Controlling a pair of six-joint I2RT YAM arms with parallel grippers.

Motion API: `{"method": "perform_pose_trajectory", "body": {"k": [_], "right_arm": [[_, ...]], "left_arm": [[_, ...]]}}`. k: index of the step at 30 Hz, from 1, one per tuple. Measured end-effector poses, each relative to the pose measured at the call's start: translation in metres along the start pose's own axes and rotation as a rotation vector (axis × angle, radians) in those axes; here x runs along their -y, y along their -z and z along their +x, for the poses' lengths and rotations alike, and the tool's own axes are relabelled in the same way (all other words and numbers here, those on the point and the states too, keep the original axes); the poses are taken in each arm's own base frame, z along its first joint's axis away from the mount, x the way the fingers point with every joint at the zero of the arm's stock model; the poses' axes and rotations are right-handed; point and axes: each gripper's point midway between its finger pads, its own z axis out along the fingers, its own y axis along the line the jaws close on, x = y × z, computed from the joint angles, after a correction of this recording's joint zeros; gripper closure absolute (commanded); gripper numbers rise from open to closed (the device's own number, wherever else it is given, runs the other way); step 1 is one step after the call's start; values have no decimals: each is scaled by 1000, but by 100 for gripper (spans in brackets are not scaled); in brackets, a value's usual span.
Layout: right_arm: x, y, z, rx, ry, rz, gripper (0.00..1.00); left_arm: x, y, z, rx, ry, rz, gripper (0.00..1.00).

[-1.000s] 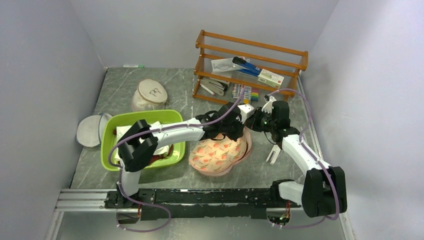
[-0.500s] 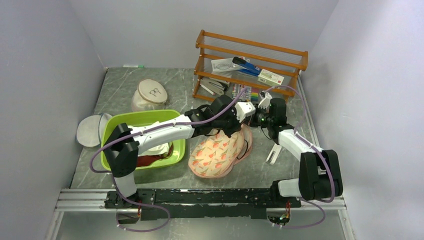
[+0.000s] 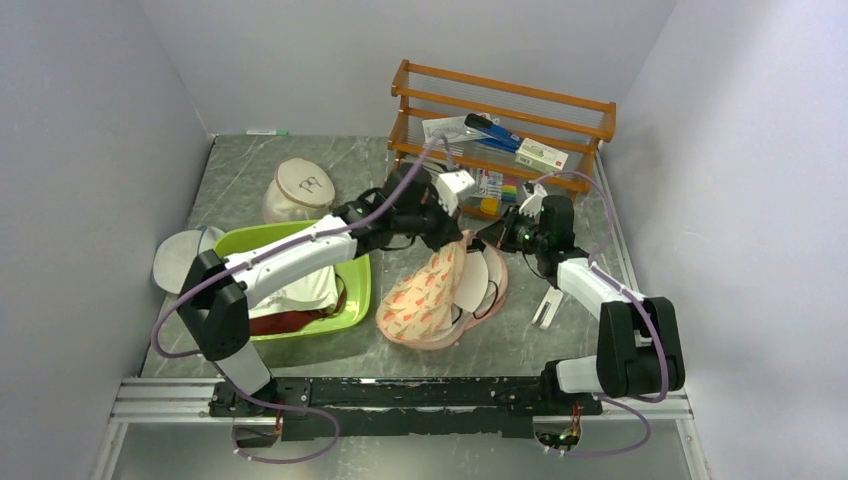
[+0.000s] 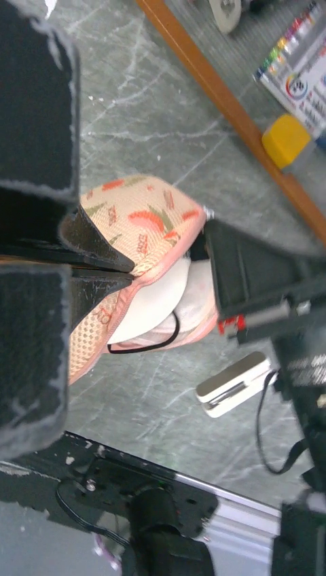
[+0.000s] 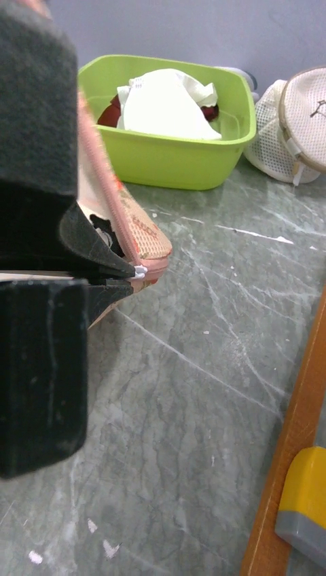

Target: Unzip the laundry bag and remove the bra

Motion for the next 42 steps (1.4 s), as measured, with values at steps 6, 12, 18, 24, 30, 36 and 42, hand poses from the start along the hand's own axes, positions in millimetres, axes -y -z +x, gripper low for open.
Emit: {"method": "perform_pose_trajectory", "body": {"k": [6,12,18,24,30,36,42], "right_arm": [[-2,11,-1,-8,36,24,100],[2,23,6,-36,46,70,100],[2,28,9,-51,43,89,100],[-1,29,5,-55,42,87,100],[-2,29,5,-67,35,82,100],[-1,31,2,-64,-10,107,100],[-11,31,-3,-62,-65,82,100]], "left_arm": [[-38,14,-10,8,161,23,93],[-64,12,-1,-39,239,8,93],[-83,12,16,-92,281,-42,93],[-88,14,14,-81,281,-67,93],[-67,14,5,-52,275,57,81],[-4,1,20,-37,245,186,31],[58,-20,26,-25,175,171,10]]}}
